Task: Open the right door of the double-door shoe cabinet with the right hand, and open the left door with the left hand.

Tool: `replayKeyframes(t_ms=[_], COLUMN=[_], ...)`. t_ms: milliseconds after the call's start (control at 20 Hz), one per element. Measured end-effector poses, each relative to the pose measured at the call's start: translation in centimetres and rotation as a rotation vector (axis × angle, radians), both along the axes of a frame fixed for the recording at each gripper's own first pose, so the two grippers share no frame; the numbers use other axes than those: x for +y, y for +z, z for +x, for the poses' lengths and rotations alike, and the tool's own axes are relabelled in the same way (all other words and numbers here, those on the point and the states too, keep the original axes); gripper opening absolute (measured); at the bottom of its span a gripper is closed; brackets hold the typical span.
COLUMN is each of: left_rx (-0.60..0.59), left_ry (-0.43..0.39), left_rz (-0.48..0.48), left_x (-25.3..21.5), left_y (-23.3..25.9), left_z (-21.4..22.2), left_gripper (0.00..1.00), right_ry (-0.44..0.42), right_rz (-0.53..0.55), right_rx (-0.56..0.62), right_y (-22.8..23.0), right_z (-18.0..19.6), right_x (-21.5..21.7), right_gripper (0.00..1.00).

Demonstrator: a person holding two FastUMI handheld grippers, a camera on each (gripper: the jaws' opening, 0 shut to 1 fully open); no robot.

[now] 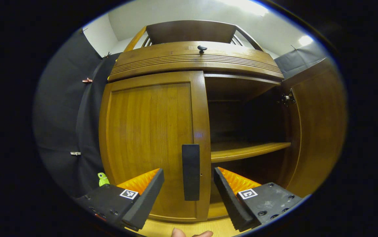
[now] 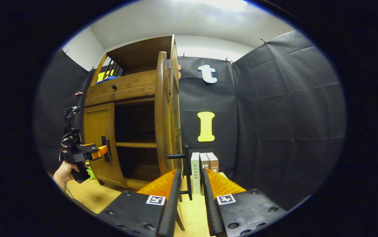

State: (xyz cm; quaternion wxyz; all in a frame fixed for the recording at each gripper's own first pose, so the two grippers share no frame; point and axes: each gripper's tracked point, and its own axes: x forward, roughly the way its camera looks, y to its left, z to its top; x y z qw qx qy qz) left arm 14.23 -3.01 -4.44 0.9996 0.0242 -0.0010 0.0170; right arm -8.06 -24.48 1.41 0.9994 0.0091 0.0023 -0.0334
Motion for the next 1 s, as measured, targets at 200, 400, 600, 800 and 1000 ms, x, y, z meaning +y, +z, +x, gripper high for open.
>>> replayKeyframes(t_ms=[200,400,600,800,1000], left_rx=[0.023,0.010,0.073,0.073,0.103], left_ry=[0.013,0.038,0.013,-0.001,0.024], left_rz=[-0.007,-0.025,-0.067,-0.070,-0.061], left_x=[0.3,1.1,1.0,0.1,0.2], left_y=[-0.8,-1.1,-2.3,-2.6,-2.8], left_z=[1.8,2.9,4.2,4.5,4.0], left_gripper=[0.93,0.83,0.67,0.43,0.33], right_ry=[-0.132,-0.166,-0.197,-0.203,-0.196], right_rz=[-0.058,-0.018,-0.010,0.000,0.001], right_rx=[-0.058,-0.056,-0.033,-0.034,-0.035], right_y=[1.4,0.6,-0.2,-0.2,-0.1], right_z=[-1.0,-1.6,-1.7,-2.1,-2.4], right_x=[-3.8,-5.6,-7.2,-7.3,-6.8], right_gripper=[0.98,1.00,0.99,0.98,0.98])
